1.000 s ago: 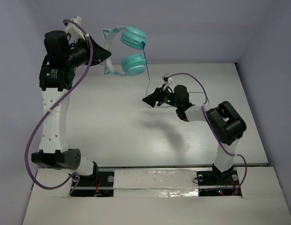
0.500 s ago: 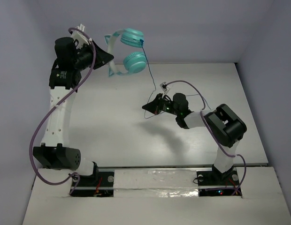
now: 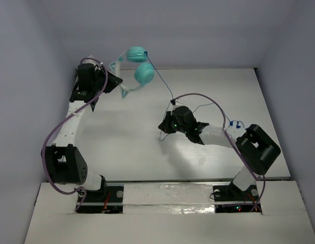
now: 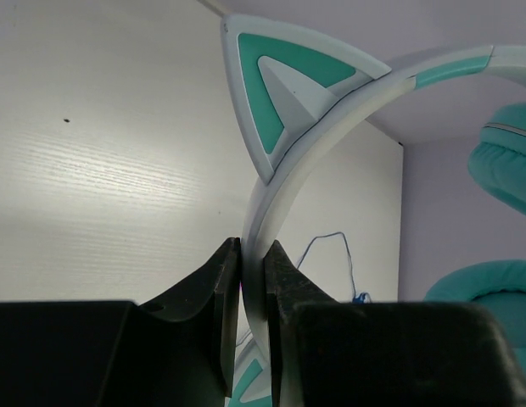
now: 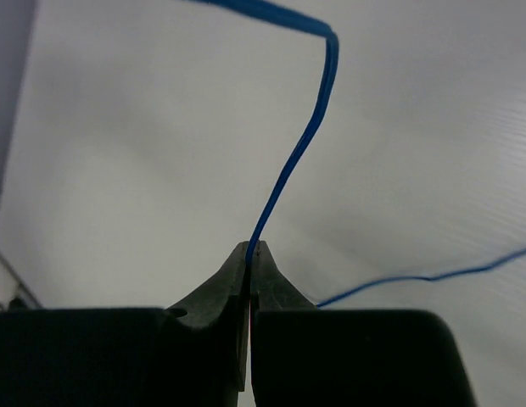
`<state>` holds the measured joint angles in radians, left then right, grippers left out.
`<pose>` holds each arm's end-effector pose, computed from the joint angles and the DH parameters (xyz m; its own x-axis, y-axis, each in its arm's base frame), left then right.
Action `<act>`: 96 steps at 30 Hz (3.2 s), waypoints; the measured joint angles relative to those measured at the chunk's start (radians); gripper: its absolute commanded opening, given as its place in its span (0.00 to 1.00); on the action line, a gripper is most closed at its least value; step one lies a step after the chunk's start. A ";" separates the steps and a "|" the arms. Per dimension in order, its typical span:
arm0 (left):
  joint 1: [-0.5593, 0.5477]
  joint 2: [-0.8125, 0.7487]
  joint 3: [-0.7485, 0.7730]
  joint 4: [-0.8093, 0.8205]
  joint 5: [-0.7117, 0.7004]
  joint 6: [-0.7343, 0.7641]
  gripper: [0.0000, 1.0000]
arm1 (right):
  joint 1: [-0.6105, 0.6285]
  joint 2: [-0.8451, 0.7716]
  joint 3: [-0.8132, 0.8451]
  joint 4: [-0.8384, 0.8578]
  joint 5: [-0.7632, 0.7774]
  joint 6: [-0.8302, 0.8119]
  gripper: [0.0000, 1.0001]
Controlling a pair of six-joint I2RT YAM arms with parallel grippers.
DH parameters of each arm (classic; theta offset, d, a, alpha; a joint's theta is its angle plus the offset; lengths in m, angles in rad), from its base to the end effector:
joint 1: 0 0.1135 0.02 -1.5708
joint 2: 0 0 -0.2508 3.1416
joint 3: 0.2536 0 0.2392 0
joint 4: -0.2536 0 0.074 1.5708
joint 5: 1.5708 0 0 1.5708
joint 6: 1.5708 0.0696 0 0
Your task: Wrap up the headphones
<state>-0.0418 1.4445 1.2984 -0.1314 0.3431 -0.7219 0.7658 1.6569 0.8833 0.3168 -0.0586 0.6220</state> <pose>0.3591 -0.0385 0.3497 -0.4451 -0.6042 -0.6609 0.0913 0.7036 -0.7047 0.2696 0.2649 0.1812 -0.6836 0.1496 -0.7143 -0.4079 0.7333 0.5439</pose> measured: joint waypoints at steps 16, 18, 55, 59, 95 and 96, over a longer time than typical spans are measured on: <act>0.128 -0.029 -0.101 0.185 0.171 -0.127 0.00 | -0.006 -0.050 0.000 -0.363 0.340 0.003 0.00; 0.127 -0.028 -0.120 0.201 0.188 -0.142 0.00 | 0.005 -0.072 0.001 -0.367 0.349 -0.001 0.00; -0.291 0.061 -0.153 0.044 -0.480 0.132 0.00 | 0.557 -0.027 0.491 -0.809 0.432 -0.262 0.00; -0.327 0.054 -0.241 0.106 -0.465 0.177 0.00 | 0.494 -0.112 0.491 -0.833 0.391 -0.294 0.00; -0.519 -0.060 -0.195 -0.259 -0.476 0.515 0.00 | 0.073 -0.412 0.372 -0.878 0.246 -0.329 0.00; -0.519 -0.061 -0.188 -0.272 -0.487 0.528 0.00 | 0.073 -0.419 0.370 -0.878 0.238 -0.327 0.00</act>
<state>-0.5606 1.3838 1.1107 -0.4034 -0.1440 -0.1944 0.8391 1.2381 1.2533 -0.5610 0.1799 0.2951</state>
